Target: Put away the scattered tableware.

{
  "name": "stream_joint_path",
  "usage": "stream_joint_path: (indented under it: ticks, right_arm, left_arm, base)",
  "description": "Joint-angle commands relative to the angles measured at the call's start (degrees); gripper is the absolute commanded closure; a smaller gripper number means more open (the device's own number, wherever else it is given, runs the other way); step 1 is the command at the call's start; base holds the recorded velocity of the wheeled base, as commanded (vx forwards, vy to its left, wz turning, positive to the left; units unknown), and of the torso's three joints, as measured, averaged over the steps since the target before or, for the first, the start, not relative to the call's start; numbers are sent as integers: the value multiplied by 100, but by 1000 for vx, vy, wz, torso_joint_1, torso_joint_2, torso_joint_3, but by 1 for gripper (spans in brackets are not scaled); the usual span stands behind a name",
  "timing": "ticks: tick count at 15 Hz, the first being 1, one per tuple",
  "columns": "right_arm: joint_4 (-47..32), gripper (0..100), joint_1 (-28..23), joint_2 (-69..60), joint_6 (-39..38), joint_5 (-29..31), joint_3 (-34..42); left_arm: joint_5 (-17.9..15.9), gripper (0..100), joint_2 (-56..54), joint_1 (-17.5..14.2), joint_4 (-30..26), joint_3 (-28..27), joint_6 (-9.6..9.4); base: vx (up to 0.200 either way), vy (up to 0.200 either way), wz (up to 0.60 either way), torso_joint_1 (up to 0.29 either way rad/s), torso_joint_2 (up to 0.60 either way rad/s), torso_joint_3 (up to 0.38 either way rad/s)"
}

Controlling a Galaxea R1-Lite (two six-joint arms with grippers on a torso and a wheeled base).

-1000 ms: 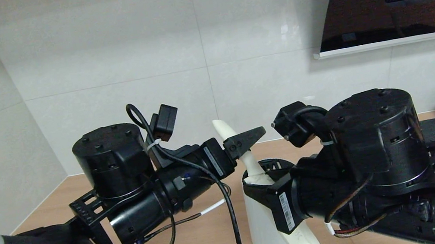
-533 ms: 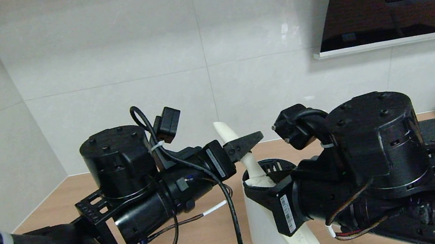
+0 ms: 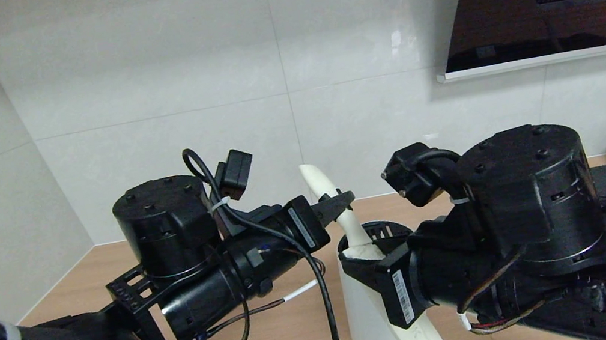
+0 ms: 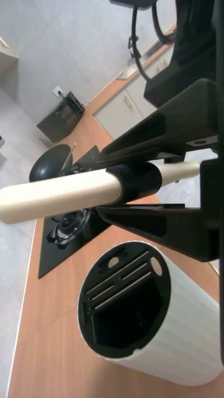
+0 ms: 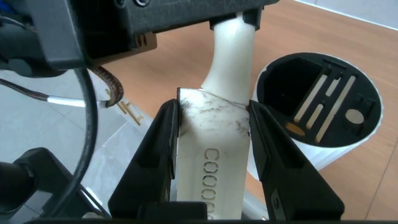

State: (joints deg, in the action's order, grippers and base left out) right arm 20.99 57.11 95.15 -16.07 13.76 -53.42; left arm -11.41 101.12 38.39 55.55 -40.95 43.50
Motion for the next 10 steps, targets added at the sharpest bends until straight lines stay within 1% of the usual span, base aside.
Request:
stream_joint_path:
  ticks: [1, 6, 7, 8, 10]
  right_arm:
    - [10, 100, 2, -23, -2, 4, -2]
    - [10, 100, 2, -31, -2, 12, 7]
    - [10, 100, 2, -31, -2, 12, 16]
    - [19, 0, 2, -31, -2, 12, 16]
    - [19, 0, 2, -40, -2, 4, 25]
  left_arm:
    - [16, 100, -13, 2, -9, -18, 1]
    - [7, 100, -57, 11, -9, -36, 1]
    - [16, 100, -66, 64, -27, -36, -17]
    - [16, 100, -75, 99, -45, -45, -25]
    - [25, 100, -75, 107, -62, -45, -122]
  base:
    - [0, 0, 0, 0, 0, 0]
    - [0, 0, 0, 0, 0, 0]
    - [0, 0, 0, 0, 0, 0]
    - [0, 0, 0, 0, 0, 0]
    - [0, 0, 0, 0, 0, 0]
